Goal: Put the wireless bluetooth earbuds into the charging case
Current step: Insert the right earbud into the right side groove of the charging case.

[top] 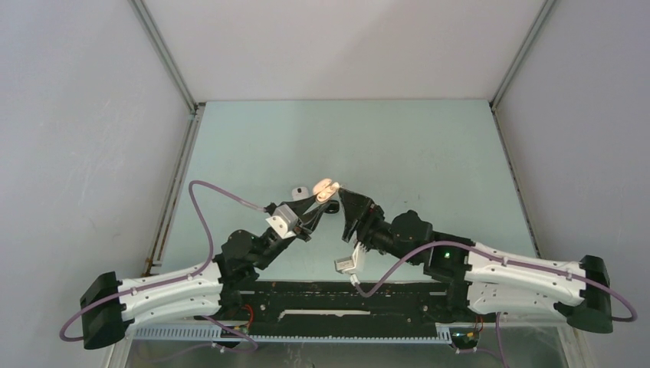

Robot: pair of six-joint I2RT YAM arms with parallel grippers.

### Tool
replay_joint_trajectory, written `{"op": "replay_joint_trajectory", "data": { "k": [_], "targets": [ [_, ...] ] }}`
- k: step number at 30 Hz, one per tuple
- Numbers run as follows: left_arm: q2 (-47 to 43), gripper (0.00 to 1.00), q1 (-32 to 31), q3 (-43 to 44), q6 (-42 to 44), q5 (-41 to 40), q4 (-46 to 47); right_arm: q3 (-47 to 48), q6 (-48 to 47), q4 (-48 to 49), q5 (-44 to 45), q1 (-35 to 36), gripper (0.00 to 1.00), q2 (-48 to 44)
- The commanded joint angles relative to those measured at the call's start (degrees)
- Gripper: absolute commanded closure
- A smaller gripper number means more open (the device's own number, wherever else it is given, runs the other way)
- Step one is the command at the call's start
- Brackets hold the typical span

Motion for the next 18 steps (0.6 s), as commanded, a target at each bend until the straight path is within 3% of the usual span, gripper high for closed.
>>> {"op": "replay_joint_trajectory", "data": {
  "k": [1,4,7,12,15,18],
  "targets": [
    [0.7,1.00,-0.2,0.4,-0.1,-1.0,2.9,8.3,10.8,-19.7,2.0,1.1,0.26,-5.0],
    [1.4,1.00,-0.2,0.5,0.0,-0.2,2.5,11.9,17.7,-28.0,2.2,1.2,0.21,-6.1],
    [1.6,1.00,-0.2,0.0,0.6,3.6,2.0,19.3,29.8,-37.4,-1.0,-1.0,0.25,-4.8],
    [2.0,1.00,-0.2,0.0,0.9,8.5,-0.4,37.1,50.2,-60.7,-24.7,-18.7,0.40,3.7],
    [2.3,1.00,-0.2,0.4,1.6,13.3,-2.2,46.9,51.3,-75.5,-40.4,-31.7,0.47,9.6],
    [3.0,1.00,-0.2,1.6,1.7,17.7,-4.5,53.5,50.5,-83.5,-50.7,-36.3,0.53,13.6]
  ]
}}
